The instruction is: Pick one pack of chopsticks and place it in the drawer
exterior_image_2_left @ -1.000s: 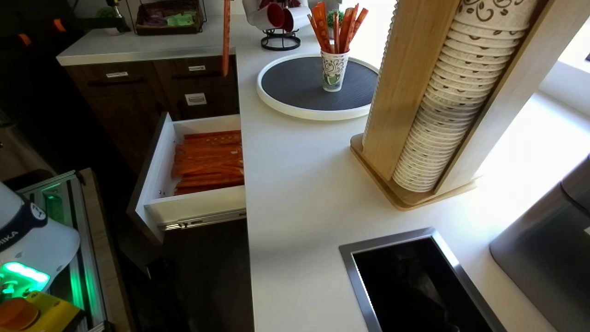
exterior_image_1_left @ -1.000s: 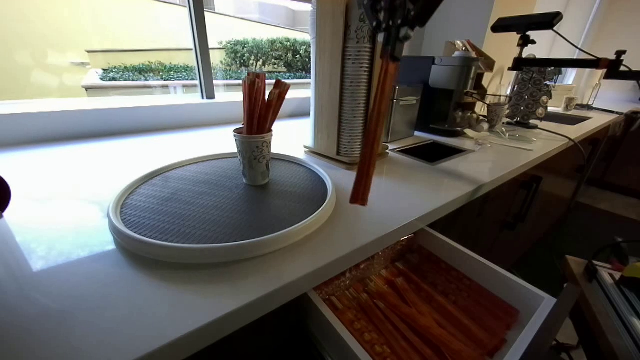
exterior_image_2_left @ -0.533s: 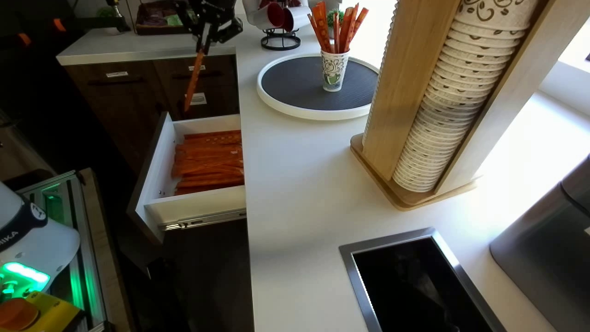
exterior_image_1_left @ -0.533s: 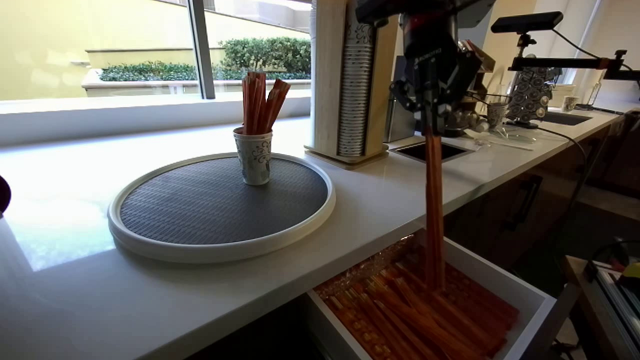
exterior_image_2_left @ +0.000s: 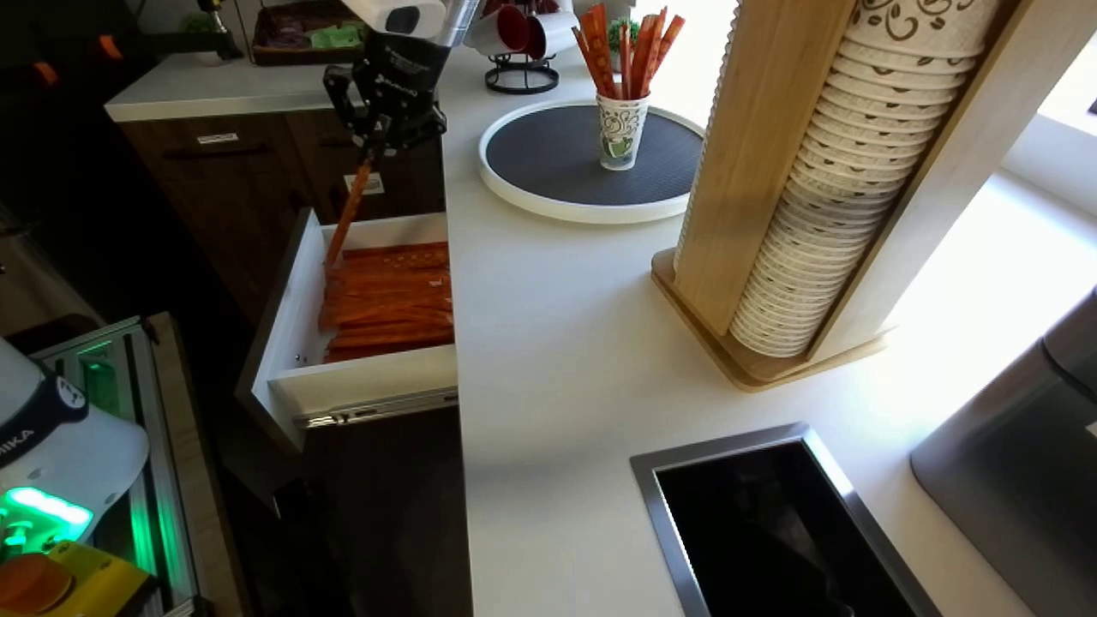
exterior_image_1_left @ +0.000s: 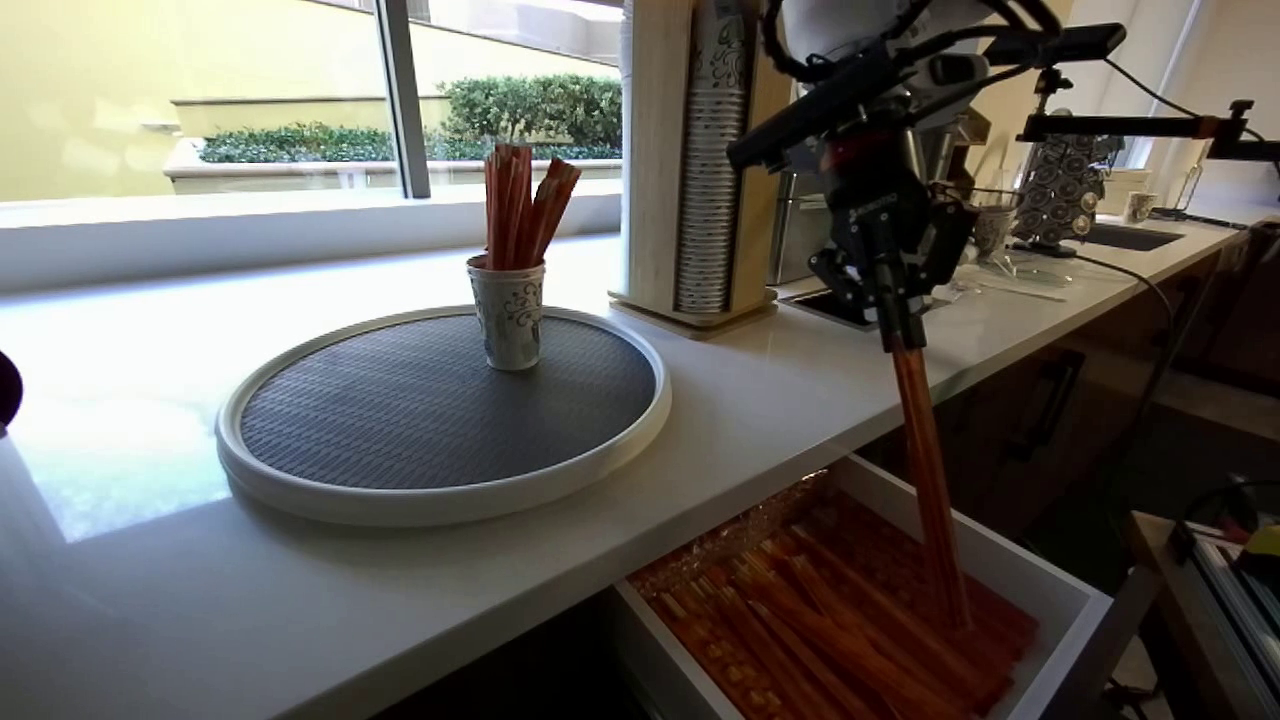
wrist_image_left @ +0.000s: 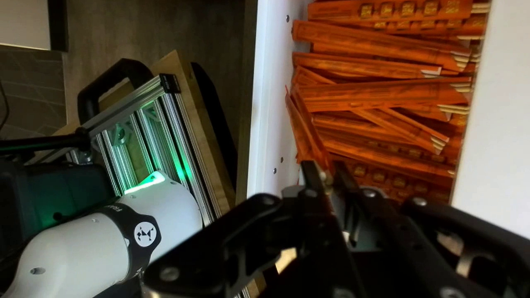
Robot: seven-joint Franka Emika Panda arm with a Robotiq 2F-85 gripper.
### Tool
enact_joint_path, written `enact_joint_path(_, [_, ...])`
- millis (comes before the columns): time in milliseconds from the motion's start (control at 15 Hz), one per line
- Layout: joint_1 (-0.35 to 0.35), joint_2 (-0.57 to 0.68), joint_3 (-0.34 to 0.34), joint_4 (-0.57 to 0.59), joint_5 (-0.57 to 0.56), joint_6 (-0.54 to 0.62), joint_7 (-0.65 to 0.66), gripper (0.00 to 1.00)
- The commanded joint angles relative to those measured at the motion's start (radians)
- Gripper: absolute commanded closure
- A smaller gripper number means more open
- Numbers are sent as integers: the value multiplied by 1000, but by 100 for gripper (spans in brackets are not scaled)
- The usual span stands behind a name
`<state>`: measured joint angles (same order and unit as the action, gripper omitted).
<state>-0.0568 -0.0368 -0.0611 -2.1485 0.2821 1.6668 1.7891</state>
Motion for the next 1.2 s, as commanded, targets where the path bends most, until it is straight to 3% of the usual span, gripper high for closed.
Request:
enact_joint_path(0, [-3, 0, 3, 2, -1, -2, 1, 88])
enact_joint_path(67, [-3, 0, 3, 3, -1, -2, 2, 97])
enact_joint_path(1133, [17, 171, 6, 28, -18, 58, -58, 97])
